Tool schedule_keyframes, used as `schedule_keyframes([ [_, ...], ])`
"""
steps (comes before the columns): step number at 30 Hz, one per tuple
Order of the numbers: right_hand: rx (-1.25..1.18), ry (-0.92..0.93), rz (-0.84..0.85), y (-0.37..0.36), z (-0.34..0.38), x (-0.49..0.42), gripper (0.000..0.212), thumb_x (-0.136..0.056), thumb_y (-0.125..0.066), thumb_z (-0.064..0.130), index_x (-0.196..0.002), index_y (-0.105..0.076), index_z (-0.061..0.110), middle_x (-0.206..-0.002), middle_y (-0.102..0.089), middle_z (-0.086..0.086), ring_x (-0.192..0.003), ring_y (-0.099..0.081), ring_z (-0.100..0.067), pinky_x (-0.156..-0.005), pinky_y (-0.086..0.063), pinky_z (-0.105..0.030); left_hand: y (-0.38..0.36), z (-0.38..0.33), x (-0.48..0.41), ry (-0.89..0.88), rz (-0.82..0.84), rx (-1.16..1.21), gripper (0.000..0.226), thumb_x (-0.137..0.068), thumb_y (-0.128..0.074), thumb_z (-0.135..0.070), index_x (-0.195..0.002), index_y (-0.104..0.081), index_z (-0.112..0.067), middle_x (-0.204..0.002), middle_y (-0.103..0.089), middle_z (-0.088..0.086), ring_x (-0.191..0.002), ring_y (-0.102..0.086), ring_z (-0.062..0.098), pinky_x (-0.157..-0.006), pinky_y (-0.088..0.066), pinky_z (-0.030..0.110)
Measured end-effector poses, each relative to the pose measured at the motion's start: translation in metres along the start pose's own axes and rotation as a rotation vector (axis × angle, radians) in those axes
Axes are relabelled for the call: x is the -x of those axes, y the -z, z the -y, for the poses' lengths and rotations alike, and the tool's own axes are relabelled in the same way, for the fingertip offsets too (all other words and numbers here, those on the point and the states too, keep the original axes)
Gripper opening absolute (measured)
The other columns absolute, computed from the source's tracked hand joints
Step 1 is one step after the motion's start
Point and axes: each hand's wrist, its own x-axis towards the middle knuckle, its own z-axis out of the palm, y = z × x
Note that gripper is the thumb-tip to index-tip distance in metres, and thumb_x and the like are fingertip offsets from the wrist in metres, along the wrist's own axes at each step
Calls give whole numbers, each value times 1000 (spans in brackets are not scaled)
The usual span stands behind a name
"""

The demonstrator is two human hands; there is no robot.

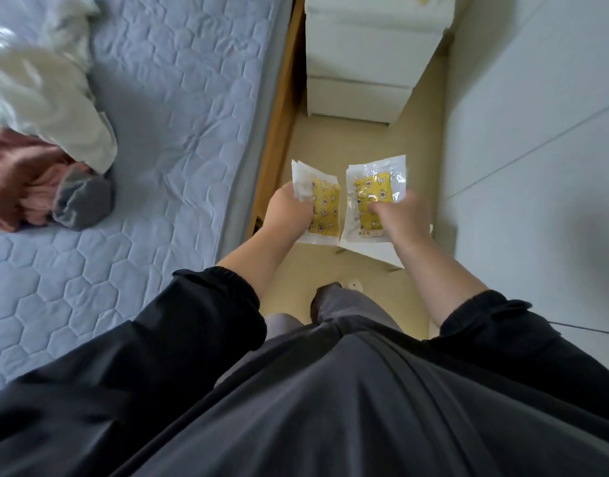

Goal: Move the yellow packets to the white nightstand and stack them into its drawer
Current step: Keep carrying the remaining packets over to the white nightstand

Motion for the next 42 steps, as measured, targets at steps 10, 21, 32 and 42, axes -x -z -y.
schedule_keyframes([
  [10, -17, -11, -47, 10, 104, -160, 11, -79, -67, 10, -86, -62, 17, -68, -56, 9, -60, -54, -8, -52, -42, -20, -21, -125, -156, -4, -3, 12, 15, -100, -46, -14, -110, -54, -19, -87, -56, -9, -82, -60, 12, -64, -54, 24],
  [21, -29, -115, -131, -38, 251, -398, 24, -78, -64, 9, -100, -64, 1, -88, -68, -10, -70, -60, -20, -53, -41, -22, -3, -277, -407, 19, 111, 69, 25, -92, -44, -3, -84, -56, -23, -82, -61, -3, -84, -61, 20, -78, -54, 34],
  [32, -81, -308, -208, -82, 289, -585, 43, -77, -70, 19, -116, -59, 6, -107, -63, -10, -96, -61, -26, -66, -46, -26, -26, -335, -592, 148, 105, 86, 43, -95, -47, -11, -138, -43, -7, -110, -61, 8, -66, -50, 9, -46, -38, 15],
  [42, 60, -170, -344, -84, 285, -663, 65, -86, -68, 30, -140, -37, 10, -133, -50, -8, -122, -50, -24, -97, -42, -33, -52, -329, -664, -155, 140, -245, 91, -90, -64, -27, -154, -1, -16, -158, -15, 6, -145, -16, 25, -115, -22, 40],
])
